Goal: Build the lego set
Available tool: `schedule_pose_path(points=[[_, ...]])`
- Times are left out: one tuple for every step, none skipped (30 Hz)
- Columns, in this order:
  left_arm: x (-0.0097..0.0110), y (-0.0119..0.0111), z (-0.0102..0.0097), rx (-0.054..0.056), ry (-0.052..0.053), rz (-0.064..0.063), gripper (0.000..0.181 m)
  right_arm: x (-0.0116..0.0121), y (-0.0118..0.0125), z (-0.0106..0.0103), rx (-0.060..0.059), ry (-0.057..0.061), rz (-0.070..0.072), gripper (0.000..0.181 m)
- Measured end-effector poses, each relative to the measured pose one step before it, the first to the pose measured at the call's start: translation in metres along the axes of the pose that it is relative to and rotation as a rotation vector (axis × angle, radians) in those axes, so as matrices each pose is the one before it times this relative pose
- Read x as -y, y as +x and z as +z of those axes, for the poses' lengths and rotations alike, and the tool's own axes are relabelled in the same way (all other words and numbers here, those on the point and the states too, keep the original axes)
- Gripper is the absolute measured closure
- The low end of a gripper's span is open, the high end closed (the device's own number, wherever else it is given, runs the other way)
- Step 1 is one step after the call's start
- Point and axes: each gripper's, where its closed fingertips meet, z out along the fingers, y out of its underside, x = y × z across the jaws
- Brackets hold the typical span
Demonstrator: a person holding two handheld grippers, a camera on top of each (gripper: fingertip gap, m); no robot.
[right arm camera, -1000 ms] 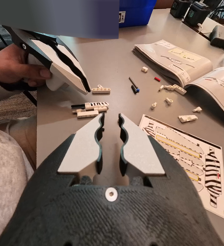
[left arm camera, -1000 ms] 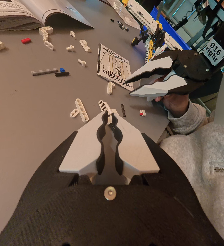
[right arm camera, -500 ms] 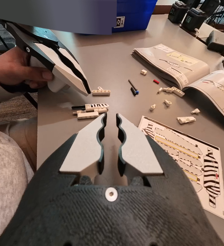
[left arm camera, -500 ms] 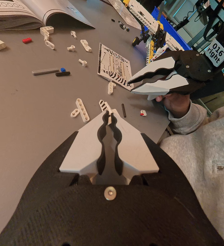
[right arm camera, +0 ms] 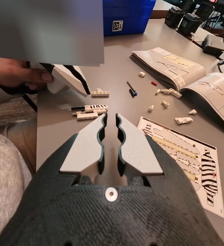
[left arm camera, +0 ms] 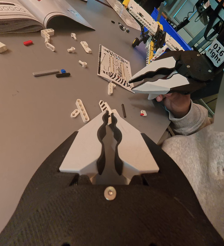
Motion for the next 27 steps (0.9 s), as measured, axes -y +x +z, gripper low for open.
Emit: schedule_pose_path(points=[[0.00011, 0.00001, -0.00003, 0.0008, 0.0012, 0.0013, 0.179, 0.00057, 0.0, -0.00051, 0.0004, 0.0045, 0.0009, 0.17], [0.00014, 0.00002, -0.00017, 0.001, 0.0011, 0.0011, 0.179, 0.00077, 0.00017, -0.00069, -0.0015, 0.006, 0.0, 0.17], [0.0, -0.00005, 0.00007, 0.0004, -0.0003, 0.0002, 0.179, 0.00058, 0.00025, -0.00063, -0.002, 0.005, 0.0005, 0.171], [-0.0001, -0.00008, 0.00007, 0.0, -0.0008, -0.0007, 0.179, 0.00029, 0.00024, -0.00028, -0.0007, 0.002, 0.0014, 0.171], [-0.00007, -0.00004, -0.00002, -0.0006, -0.0007, -0.0012, 0.179, -0.00015, 0.00005, 0.00011, 0.0012, -0.0015, 0.0023, 0.171], [0.00001, -0.00004, 0.00006, -0.001, -0.0007, -0.0017, 0.179, -0.0004, -0.00015, 0.00026, 0.0023, -0.0036, 0.0021, 0.171], [-0.00009, -0.0001, 0.00009, -0.001, -0.0008, -0.0016, 0.179, -0.00046, -0.00007, 0.00035, 0.0016, -0.0035, 0.0011, 0.171], [-0.00006, -0.00001, 0.00006, -0.0008, -0.0008, -0.0013, 0.179, -0.00029, 0.0, 0.00019, 0.0, -0.0025, -0.0001, 0.171], [-0.00006, -0.00008, 0.00005, -0.0003, -0.0009, -0.0012, 0.179, -0.00011, -0.00006, 0.0001, -0.0008, -0.0016, -0.0004, 0.171], [-0.0002, -0.00012, 0.00006, -0.0003, -0.0013, -0.0015, 0.179, -0.00022, 0.0, 0.00007, -0.0002, -0.0014, -0.0001, 0.171], [-0.00008, -0.00004, 0.00004, -0.0006, -0.001, -0.0011, 0.179, -0.0001, -0.00007, 0.00011, 0.0006, -0.0014, 0.0002, 0.171], [0.00004, 0.00015, -0.0001, -0.0003, 0.0004, 0.0002, 0.179, -0.00011, -0.0001, -0.00005, 0.0006, -0.0008, 0.0001, 0.171], [0.00012, 0.00001, -0.00006, 0.0003, 0.0009, 0.001, 0.18, 0.00003, -0.00005, -0.00013, 0.0001, -0.0002, -0.0003, 0.171], [0.00007, 0.00001, -0.00008, 0.0003, 0.0006, 0.001, 0.18, -0.00001, -0.0001, -0.00009, -0.0004, 0.0002, -0.0006, 0.171], [-0.00003, 0.00004, -0.00002, -0.0003, -0.0002, 0.0, 0.179, 0.00006, -0.00002, -0.00009, -0.0006, -0.0002, -0.0004, 0.171], [0.00005, -0.00001, -0.00001, -0.0005, 0.0, -0.0002, 0.179, -0.00007, -0.00003, 0.00006, 0.0001, -0.001, -0.0002, 0.171], [0.00002, 0.00005, 0.00001, -0.0002, 0.0001, -0.0002, 0.179, -0.00025, -0.0001, 0.00006, 0.0004, -0.0016, 0.0002, 0.171], [0.0, -0.00002, -0.00003, -0.0003, -0.0004, -0.0003, 0.179, -0.00015, 0.00001, 0.00014, 0.0003, -0.0019, 0.0004, 0.171], [-0.00011, -0.00001, 0.00006, -0.0004, -0.0009, -0.0007, 0.179, -0.00026, 0.00002, 0.00008, 0.0003, -0.0017, 0.0005, 0.171], [-0.0001, 0.00003, 0.00006, -0.0007, -0.0008, -0.0009, 0.179, -0.00012, 0.0, 0.00006, 0.0005, -0.0013, 0.0006, 0.171], [-0.00006, -0.00007, -0.00002, -0.0006, -0.0006, -0.001, 0.179, -0.00009, -0.00004, 0.00001, 0.0005, -0.0009, 0.0004, 0.171], [0.00002, 0.00002, 0.00005, -0.0004, -0.0005, -0.0006, 0.179, -0.00006, -0.00002, -0.00003, 0.0001, -0.0004, 0.0002, 0.171], [-0.00002, 0.00004, 0.00006, 0.0, -0.0004, -0.0003, 0.179, -0.00003, 0.00003, -0.00002, -0.0003, -0.0002, 0.0002, 0.171], [-0.00001, -0.0001, -0.00004, 0.0002, -0.0004, -0.0003, 0.179, 0.00006, -0.00001, -0.00006, -0.0001, -0.0002, 0.0003, 0.171], [-0.00001, -0.00005, -0.00004, -0.0001, -0.0004, -0.0003, 0.179, -0.00003, 0.00007, 0.00001, 0.0003, -0.0003, 0.0004, 0.171], [-0.00001, 0.00003, -0.00001, -0.0001, -0.0001, -0.0003, 0.179, -0.00006, -0.00006, -0.00009, 0.0, -0.0002, 0.0002, 0.171], [0.00005, -0.00005, -0.00001, -0.0001, 0.0, -0.0003, 0.179, 0.00009, 0.00005, -0.00004, -0.0002, 0.0, -0.0002, 0.171]])
